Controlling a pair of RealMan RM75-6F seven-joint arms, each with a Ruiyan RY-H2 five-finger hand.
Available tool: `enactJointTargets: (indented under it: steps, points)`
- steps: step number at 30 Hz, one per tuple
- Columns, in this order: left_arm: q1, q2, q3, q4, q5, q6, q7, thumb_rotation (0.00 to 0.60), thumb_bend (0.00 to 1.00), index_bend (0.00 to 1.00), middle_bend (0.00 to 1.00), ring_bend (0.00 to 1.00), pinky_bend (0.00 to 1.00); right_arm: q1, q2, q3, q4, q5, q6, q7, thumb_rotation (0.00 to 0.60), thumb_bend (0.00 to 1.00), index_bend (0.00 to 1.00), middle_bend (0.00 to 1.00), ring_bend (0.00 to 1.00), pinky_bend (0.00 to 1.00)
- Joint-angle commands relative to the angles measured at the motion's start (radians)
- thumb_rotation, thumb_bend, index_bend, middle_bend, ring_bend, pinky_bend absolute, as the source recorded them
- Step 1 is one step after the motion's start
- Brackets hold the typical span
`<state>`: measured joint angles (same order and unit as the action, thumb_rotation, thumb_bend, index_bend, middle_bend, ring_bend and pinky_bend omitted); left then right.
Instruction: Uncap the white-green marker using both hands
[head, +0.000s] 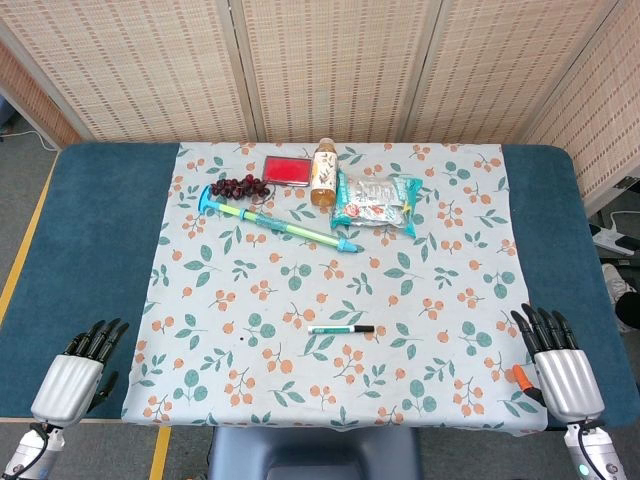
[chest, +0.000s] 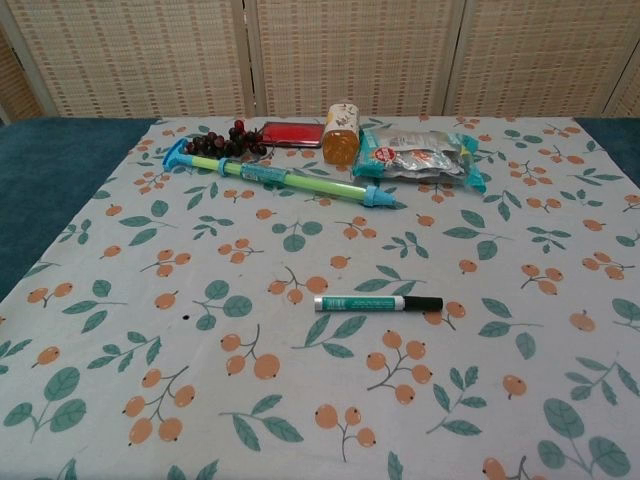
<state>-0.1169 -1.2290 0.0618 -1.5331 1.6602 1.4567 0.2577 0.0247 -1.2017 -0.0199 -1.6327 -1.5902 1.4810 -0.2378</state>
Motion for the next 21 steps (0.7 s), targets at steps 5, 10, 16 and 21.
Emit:
enactJointTargets:
  steps: [5,10,16,21]
  points:
    - [-0.018,-0.024,0.002,-0.003,0.028,-0.011,-0.013,0.6,0.45,0.02,0.06,0.08,0.27,0.003,-0.003,0.003,0.004,0.008,-0.007,0.0,0.6,0.25,0.0,0.0,0.0,0.0]
    - [-0.078,-0.14,-0.053,0.012,0.074,-0.02,0.064,0.6,0.45,0.11,0.2,0.58,0.84,0.007,-0.016,0.001,0.013,0.01,-0.018,-0.013,0.6,0.25,0.0,0.0,0.0,0.0]
    - [-0.185,-0.307,-0.102,0.012,0.072,-0.143,0.169,0.6,0.45,0.2,0.31,0.77,0.98,0.006,-0.026,0.007,0.015,0.014,-0.009,-0.026,0.6,0.25,0.0,0.0,0.0,0.0]
    - [-0.221,-0.507,-0.12,0.053,0.031,-0.186,0.23,0.6,0.45,0.34,0.4,0.81,1.0,0.004,-0.03,0.015,0.019,0.017,0.002,-0.024,0.6,0.25,0.0,0.0,0.0,0.0]
